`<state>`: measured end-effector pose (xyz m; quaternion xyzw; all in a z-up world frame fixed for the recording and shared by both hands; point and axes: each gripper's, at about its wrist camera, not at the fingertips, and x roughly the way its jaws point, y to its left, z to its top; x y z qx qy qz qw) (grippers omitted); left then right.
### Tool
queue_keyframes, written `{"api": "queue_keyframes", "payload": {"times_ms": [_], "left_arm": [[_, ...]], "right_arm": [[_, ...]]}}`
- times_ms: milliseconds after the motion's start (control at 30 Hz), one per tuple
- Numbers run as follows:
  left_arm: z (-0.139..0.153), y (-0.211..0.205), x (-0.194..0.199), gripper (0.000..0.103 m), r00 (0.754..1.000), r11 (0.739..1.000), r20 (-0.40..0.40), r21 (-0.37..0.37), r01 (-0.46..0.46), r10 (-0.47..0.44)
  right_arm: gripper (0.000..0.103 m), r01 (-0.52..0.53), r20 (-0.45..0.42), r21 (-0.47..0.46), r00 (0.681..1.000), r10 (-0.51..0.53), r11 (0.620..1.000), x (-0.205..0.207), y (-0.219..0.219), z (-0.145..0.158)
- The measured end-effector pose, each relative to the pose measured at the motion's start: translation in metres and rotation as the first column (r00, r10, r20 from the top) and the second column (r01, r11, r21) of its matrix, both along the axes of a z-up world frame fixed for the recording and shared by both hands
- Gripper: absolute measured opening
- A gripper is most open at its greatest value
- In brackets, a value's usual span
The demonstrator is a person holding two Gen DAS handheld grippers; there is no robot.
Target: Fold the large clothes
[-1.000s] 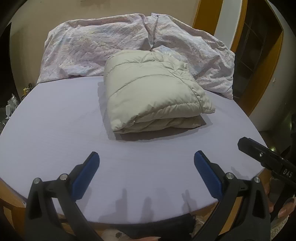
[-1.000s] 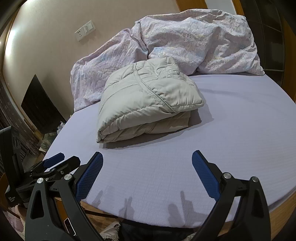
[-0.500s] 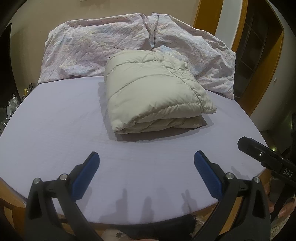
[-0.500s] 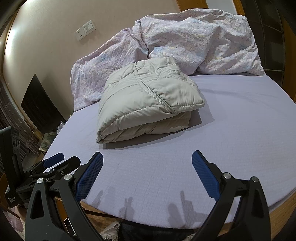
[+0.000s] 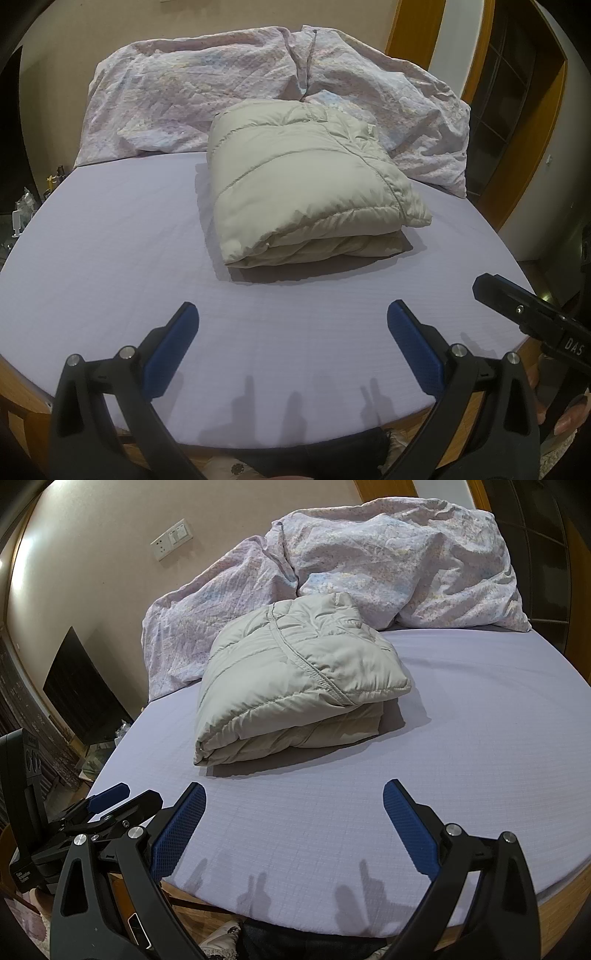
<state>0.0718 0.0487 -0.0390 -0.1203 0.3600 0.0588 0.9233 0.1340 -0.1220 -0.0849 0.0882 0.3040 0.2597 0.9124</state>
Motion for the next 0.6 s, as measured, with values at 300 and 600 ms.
{"api": "queue_keyframes", "payload": {"times_ms": [300, 600], "left_arm": [[-0.0004, -0.0001, 0.0002, 0.101, 1.000, 1.000, -0.001, -0.001, -0.001, 0.001], [-0.0010, 0.0005, 0.0010, 0.101, 1.000, 1.000, -0.002, -0.001, 0.001, -0.001]], "right_arm": [[0.098, -0.002, -0.006, 0.002, 1.000, 0.002, 1.000, 0.0023, 0.0003, -0.0022], [0.098, -0.002, -0.011, 0.003, 1.000, 0.002, 1.000, 0.0037, 0.0007, -0.0053]]}}
